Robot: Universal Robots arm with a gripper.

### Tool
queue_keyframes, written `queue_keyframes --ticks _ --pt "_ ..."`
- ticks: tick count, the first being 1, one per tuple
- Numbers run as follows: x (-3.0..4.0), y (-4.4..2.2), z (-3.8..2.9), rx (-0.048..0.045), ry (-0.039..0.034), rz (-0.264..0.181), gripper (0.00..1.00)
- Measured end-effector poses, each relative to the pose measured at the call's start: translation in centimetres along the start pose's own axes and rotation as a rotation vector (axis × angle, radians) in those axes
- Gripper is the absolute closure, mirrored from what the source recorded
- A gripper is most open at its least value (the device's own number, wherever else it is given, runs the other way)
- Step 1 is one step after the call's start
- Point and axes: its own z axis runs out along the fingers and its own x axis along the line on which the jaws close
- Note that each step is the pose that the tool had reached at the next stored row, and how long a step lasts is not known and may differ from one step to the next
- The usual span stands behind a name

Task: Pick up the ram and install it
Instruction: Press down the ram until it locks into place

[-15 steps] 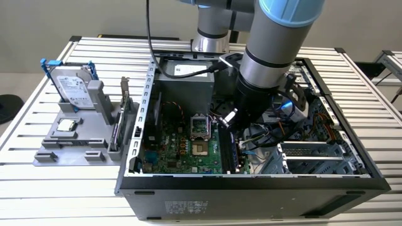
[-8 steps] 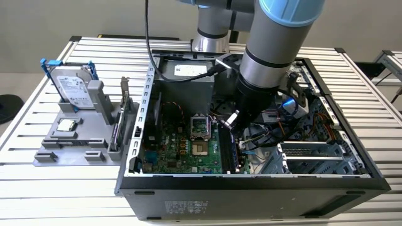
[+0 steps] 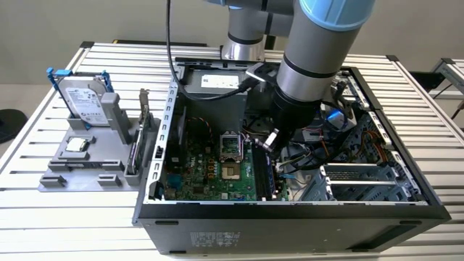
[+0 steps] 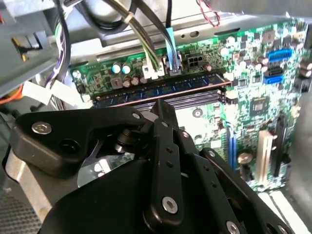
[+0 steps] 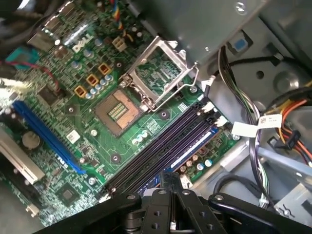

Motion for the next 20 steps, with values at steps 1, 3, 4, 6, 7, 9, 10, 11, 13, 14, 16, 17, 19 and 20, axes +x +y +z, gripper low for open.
queue_keyframes --ticks 1,3,4,6,7,9,10,11,13,14,16,17,19,20 --pt "0.00 0.00 0.00 0.0004 0.0002 -0.019 1.00" --pt "0.00 0.00 0.00 0.0009 0.0006 -0.055 1.00" --pt "0.00 0.00 0.00 0.0011 0.0008 -0.073 1.00" --pt "-0.01 0.00 0.01 0.0016 0.0012 -0.109 1.00" --pt "0.00 0.00 0.01 0.0019 0.0015 -0.126 1.00" --pt "0.00 0.00 0.01 0.0024 0.0020 -0.161 1.00" --pt "0.00 0.00 0.02 0.0027 0.0023 -0.182 1.00" --pt "0.00 0.00 0.02 0.0030 0.0024 -0.199 1.00" --pt "0.00 0.00 0.02 0.0035 0.0028 -0.236 1.00" --pt "0.00 0.00 0.03 0.0037 0.0030 -0.254 1.00" --pt "0.00 0.00 0.03 0.0043 0.0034 -0.290 1.00" --pt "0.00 0.00 0.03 0.0045 0.0036 -0.308 1.00" --pt "0.00 0.00 0.04 0.0051 0.0041 -0.345 1.00" --pt "0.00 0.00 0.04 0.0053 0.0043 -0.363 1.00"
